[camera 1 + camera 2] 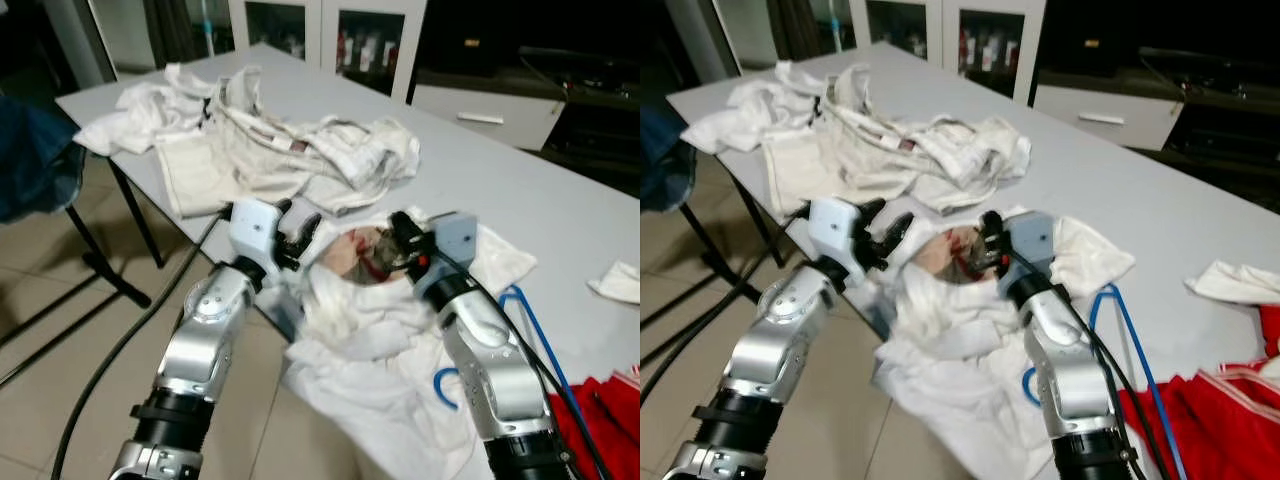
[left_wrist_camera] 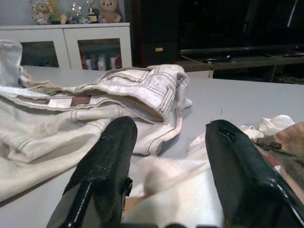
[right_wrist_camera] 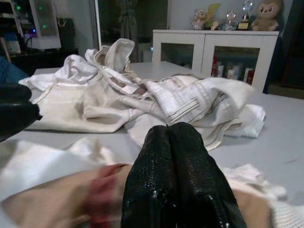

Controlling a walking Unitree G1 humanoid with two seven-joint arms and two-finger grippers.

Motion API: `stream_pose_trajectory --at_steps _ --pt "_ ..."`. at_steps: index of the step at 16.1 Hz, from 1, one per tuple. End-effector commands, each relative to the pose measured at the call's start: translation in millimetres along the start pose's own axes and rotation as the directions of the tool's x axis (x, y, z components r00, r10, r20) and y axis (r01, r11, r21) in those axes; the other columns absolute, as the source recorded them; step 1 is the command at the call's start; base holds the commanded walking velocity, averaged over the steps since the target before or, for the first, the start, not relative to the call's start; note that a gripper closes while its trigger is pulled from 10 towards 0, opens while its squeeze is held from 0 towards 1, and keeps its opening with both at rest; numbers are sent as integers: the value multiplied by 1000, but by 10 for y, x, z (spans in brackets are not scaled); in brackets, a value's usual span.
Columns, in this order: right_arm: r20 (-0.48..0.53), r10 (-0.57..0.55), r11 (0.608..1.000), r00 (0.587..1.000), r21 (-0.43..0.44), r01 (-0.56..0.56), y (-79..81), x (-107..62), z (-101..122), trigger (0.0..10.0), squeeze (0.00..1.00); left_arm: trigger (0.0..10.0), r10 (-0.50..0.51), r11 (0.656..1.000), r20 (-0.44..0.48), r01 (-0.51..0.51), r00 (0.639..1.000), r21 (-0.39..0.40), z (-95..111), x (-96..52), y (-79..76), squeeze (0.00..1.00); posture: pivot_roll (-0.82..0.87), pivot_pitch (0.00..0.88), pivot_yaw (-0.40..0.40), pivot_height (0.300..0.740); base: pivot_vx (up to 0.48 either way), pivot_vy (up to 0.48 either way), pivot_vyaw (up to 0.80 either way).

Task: Hang hanger

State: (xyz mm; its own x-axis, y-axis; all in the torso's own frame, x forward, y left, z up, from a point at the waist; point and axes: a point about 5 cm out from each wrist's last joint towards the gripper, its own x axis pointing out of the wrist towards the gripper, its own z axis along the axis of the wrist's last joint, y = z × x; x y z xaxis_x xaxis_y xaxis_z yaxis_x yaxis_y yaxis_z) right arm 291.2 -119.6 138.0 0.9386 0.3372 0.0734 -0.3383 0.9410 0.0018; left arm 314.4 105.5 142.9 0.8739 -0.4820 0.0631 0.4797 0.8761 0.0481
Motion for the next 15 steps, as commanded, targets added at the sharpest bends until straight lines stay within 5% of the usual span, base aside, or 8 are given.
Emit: stream_pose_trajectory --at_steps 1,8,13,14,15 --pt "12 -26 1000 1000 -7 26 -77 -17 38 10000 0 10000 -28 1000 1 28 1000 -3 12 41 -82 0 39 0 1 723 322 0 0" --pt "16 -39 999 999 -20 40 -110 -17 71 10000 0 10000 -53 999 10 53 999 0 19 42 -119 0 35 0 0 723 172 0 0" --pt "-39 -98 980 994 -176 90 -421 21 291 10000 0 10000 -140 983 -13 141 990 115 30 45 -106 0 26 0 -4 723 0 0 0" --pt "-53 -91 979 994 -190 80 -468 19 328 10000 576 10000 -172 974 -23 173 985 147 30 43 -102 0 24 0 -6 723 0 0 0" --pt "-56 -87 978 995 -194 74 -485 18 348 10000 576 10000 -186 968 -30 188 982 164 29 41 -101 0 24 0 -6 723 0 0 0"
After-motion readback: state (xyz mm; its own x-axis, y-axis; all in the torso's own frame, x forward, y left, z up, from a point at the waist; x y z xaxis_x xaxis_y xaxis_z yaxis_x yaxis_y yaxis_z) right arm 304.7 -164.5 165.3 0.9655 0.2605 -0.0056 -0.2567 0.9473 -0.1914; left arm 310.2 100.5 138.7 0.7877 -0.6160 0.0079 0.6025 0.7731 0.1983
